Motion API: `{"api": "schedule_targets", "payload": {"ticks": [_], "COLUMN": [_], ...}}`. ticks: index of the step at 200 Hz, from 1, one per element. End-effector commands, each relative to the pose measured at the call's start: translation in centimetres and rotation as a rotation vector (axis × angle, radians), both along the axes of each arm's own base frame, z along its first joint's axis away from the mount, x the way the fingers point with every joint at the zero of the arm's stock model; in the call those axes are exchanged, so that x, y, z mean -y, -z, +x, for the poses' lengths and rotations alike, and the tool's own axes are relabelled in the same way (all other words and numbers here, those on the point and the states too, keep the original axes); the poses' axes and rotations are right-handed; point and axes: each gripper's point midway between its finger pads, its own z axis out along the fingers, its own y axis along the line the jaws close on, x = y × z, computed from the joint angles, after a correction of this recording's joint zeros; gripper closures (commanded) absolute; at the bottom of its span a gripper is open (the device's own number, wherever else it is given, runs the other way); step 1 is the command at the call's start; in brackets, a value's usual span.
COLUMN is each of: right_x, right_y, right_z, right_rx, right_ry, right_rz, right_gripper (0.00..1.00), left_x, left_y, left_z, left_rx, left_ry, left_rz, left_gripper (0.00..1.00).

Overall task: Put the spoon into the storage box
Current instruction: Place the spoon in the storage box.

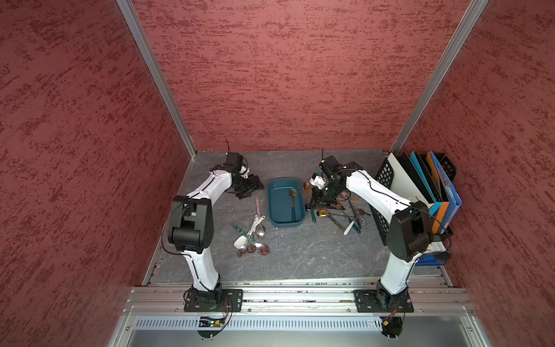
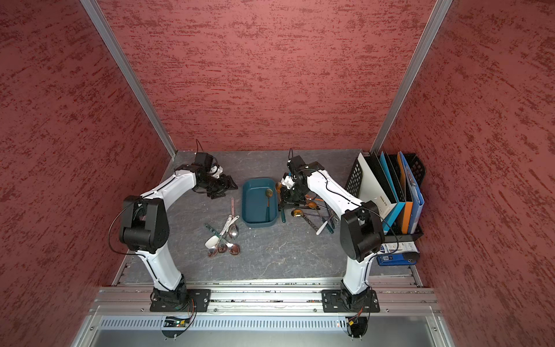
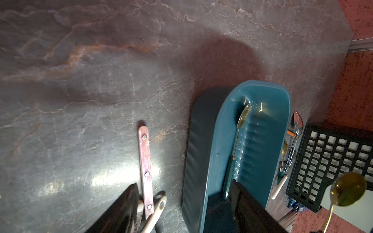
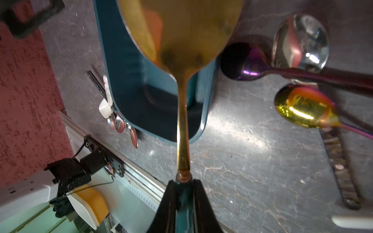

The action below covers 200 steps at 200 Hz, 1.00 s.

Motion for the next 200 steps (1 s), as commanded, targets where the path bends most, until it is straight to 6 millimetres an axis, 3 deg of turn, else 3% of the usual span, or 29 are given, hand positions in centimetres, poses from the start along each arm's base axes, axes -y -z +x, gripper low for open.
{"api": "schedule_targets", "payload": {"ticks": [1, 66, 100, 200], "right_x": [-1.3, -3.1, -5.2, -6.1], "right_y": [0.8, 3.2, 4.3, 8.2], "right_z": [2.6, 6.1, 6.5, 7.1], "right_rx": [0.043, 0.1, 0.088, 0.081], "right_ry": [0.044, 0.052, 0.032, 0.031], "right_rz": [-0.025, -0.117, -0.099, -0.205], "right_gripper": [0.87, 0.9, 0.9, 0.9], "left_x": [0.2, -0.9, -1.0, -1.3], "left_y": [-1.5, -1.4, -1.0, -0.9], "left_z": [0.2, -0.9, -1.4, -2.1], "left_rx": [0.052, 0.059, 0.052, 0.054], "left_ry": [-0.012, -0.025, -0.028, -0.028], "left_rz": [-0.029, 0.008, 0.019, 0.051], "left_gripper": [0.25, 0.25, 0.25, 0.25]}}
